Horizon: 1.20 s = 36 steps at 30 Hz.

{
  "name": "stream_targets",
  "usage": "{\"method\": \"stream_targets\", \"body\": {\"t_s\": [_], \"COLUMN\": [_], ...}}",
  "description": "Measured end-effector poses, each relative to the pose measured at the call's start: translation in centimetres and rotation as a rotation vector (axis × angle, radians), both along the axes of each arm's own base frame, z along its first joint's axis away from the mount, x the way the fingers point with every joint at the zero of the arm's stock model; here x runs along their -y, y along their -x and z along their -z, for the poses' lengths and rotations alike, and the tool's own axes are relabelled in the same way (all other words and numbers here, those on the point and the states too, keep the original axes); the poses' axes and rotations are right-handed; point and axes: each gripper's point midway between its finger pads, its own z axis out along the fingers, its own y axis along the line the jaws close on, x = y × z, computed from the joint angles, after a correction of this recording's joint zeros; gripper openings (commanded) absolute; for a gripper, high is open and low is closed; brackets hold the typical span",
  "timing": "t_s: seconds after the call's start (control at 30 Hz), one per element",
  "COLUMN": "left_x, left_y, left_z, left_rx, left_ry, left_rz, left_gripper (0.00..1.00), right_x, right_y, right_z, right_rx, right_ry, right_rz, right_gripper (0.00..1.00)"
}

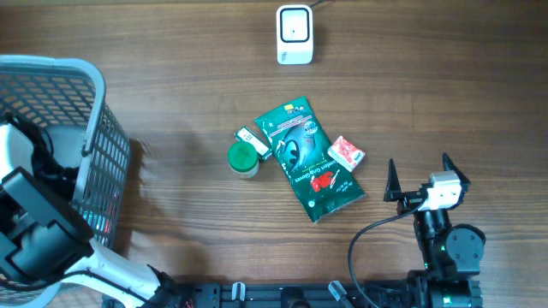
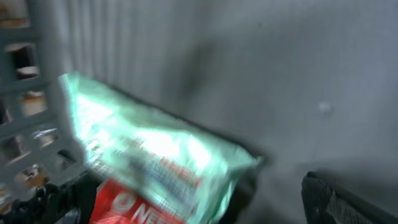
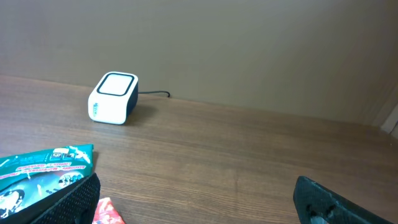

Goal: Scan the item barcode
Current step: 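Grasp the light-green tissue pack in the basket with the left gripper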

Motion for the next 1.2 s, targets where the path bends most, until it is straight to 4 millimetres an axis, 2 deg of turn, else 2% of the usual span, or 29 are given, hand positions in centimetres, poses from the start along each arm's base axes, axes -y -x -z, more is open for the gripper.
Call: {"method": "stream_targets", "body": {"t_s": [0.03,0.07,0.13,0.17,0.27,0.43,0.47,0.53,0.63,0.7,0.73,0.8,0.87,0.97,1.0,1.07,1.1,1.17,1.2], "left_x": [0.4,0.5,0.8,1.2,2.2,2.4,2.4,1.5,-1.7,-3.4,-3.5,-2.6,-0.9,2.1,3.3,6.8,9.9,15.6,19.6], "left_y": [0.6,0.8,1.5,2.1,4.0,4.2,4.1,2.6,-1.5,-3.9,-4.9,-5.5,-6.3,-10.1,-11.9,-13.3,-13.8,-13.1,-12.3], "left_z": [0.7,0.7,0.9,1.0,1.8,1.3,0.5,-2.1,-8.8,-14.2,-16.6,-18.2,-19.9,-24.3,-26.7,-30.4,-33.5,-37.3,-39.0], "left_rx": [-0.016,-0.011,-0.022,-0.039,-0.116,-0.134,-0.138,-0.107,0.051,0.195,0.289,0.376,0.506,0.827,0.959,1.109,1.216,1.345,1.418], "left_ry": [0.006,-0.003,-0.007,-0.003,0.030,0.042,0.056,0.045,-0.075,-0.175,-0.202,-0.194,-0.156,-0.108,-0.131,-0.160,-0.200,-0.215,-0.199], "left_rz": [0.001,0.003,0.006,0.005,0.017,0.021,0.018,0.013,0.007,0.020,0.039,0.049,0.079,0.283,0.417,0.631,0.804,1.053,1.218], "left_gripper": [0.95,0.82,0.28,0.05,0.04,0.04,0.04,0.04,0.04,0.04,0.04,0.04,0.04,0.04,0.04,0.04,0.04,0.04,0.04], "right_x": [0.0,0.0,0.0,0.0,0.0,0.0,0.0,0.0,0.0,0.0,0.0,0.0,0.0,0.0,0.0,0.0,0.0,0.0,0.0], "right_y": [0.0,0.0,0.0,0.0,0.0,0.0,0.0,0.0,0.0,0.0,0.0,0.0,0.0,0.0,0.0,0.0,0.0,0.0,0.0], "right_z": [0.0,0.0,0.0,0.0,0.0,0.0,0.0,0.0,0.1,0.1,0.1,0.1,0.1,0.1,0.1,0.1,0.1,0.1,0.1], "right_rx": [0.000,0.000,0.000,0.000,0.000,0.000,0.000,-0.001,-0.002,-0.002,-0.003,-0.002,-0.002,-0.002,-0.002,-0.002,-0.002,-0.003,-0.003], "right_ry": [0.000,0.000,0.000,0.000,0.000,0.000,0.000,0.000,0.000,0.000,0.000,0.000,0.000,0.000,0.000,0.000,0.000,0.000,0.000], "right_rz": [0.000,0.000,0.000,0.000,0.000,0.000,0.000,0.000,0.000,0.000,0.000,0.000,0.000,0.000,0.000,0.000,0.000,0.000,0.000], "right_gripper": [1.00,1.00,1.00,0.99,1.00,0.99,1.00,1.00,1.00,1.00,1.00,1.00,1.00,1.00,1.00,1.00,1.00,1.00,1.00]}}
